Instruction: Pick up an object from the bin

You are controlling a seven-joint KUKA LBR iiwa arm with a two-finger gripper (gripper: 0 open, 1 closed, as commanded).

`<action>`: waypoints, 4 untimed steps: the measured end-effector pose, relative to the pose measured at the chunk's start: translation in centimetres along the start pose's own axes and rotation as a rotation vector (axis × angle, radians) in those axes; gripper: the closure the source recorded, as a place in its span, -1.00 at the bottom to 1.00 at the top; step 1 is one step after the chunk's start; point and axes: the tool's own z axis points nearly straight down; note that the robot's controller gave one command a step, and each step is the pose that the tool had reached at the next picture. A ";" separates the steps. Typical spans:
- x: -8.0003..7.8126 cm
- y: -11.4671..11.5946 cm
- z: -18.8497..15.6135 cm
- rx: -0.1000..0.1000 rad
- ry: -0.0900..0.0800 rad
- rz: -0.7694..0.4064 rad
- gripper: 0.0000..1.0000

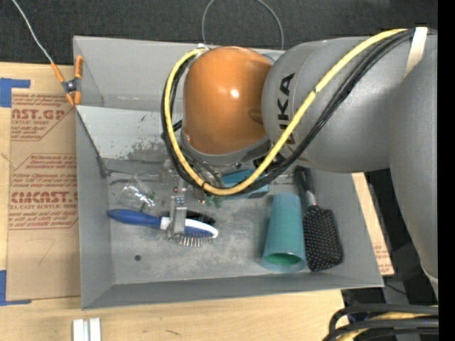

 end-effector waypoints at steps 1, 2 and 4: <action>0.2 1.2 -2.4 -0.003 -0.003 0.019 -1.00; 1.6 -5.4 2.8 -0.001 -0.001 -0.350 -1.00; 3.1 -0.3 8.5 -0.006 -0.001 -0.187 1.00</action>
Offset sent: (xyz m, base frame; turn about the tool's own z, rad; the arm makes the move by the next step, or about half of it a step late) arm -0.0025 0.0108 0.0227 0.0208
